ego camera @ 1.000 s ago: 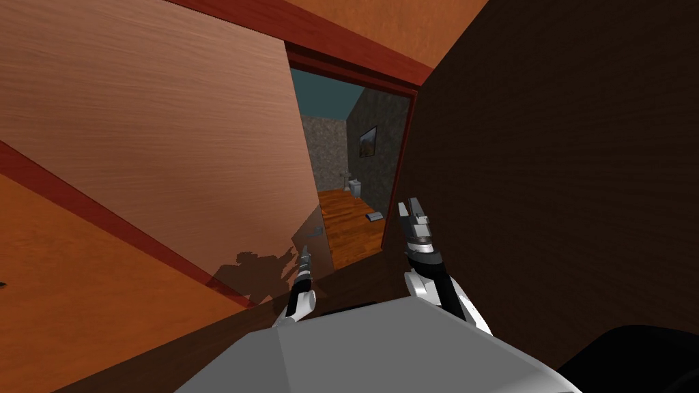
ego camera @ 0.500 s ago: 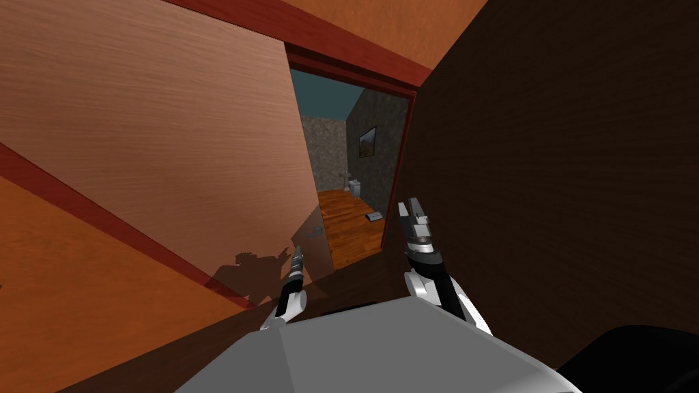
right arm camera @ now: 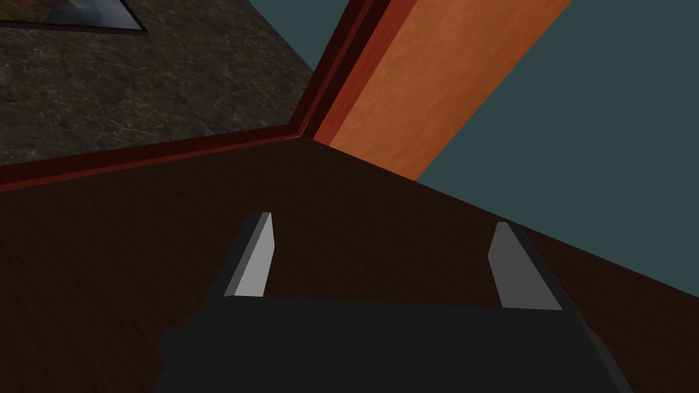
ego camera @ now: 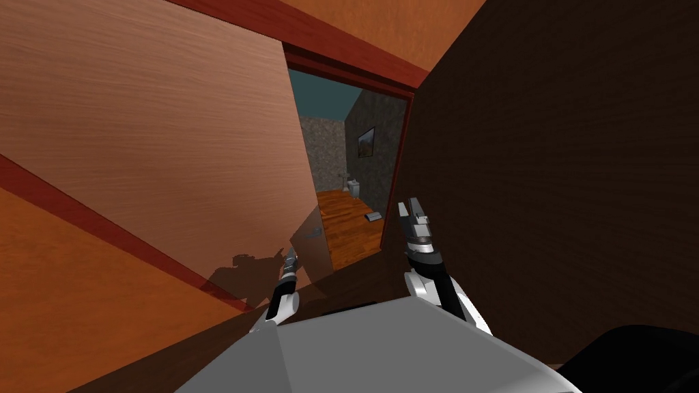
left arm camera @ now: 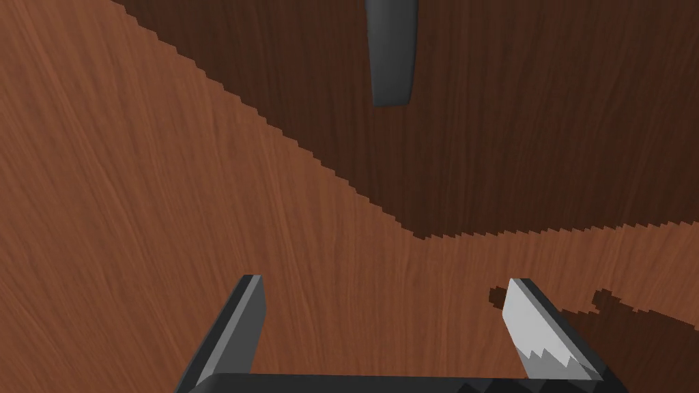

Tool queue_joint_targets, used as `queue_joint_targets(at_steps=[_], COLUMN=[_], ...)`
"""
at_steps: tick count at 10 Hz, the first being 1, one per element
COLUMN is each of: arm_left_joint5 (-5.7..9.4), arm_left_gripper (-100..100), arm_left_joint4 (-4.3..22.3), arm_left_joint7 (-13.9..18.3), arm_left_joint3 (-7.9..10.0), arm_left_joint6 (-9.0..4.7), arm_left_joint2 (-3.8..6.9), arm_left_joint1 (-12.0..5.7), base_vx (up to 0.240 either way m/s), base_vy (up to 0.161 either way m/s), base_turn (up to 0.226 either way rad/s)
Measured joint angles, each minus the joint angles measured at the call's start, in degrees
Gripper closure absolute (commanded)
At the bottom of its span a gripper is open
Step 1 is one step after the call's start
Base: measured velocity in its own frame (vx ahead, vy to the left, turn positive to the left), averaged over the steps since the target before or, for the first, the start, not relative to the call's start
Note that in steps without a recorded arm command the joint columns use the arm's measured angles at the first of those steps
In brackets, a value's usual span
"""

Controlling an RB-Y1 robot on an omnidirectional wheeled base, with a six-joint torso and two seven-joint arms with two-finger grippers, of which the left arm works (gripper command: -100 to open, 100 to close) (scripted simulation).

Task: Pull the door open

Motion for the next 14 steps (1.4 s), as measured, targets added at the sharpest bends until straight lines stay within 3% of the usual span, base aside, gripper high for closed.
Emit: queue_joint_targets(at_steps=[2, 8, 9, 14], arm_left_joint5=[-0.13, -0.47, -0.47, -0.51], arm_left_gripper=[-100, -100, 100, 100], arm_left_joint4=[-1.1, 1.0, 1.0, 1.1], arm_left_joint7=[0.9, 2.0, 2.1, 2.0], arm_left_joint3=[-0.5, -1.49, -1.52, -1.6], arm_left_joint6=[-0.26, -2.43, -2.52, -2.27], arm_left_joint2=[-1.06, -3.22, -3.25, -3.33], arm_left_joint1=[1.06, 0.44, 0.41, 0.49], base_vx=[0.167, 0.189, -0.012, -0.018], base_vy=[-0.023, -0.02, 0.004, 0.002], base_turn=[-0.015, -0.023, 0.004, -0.004])
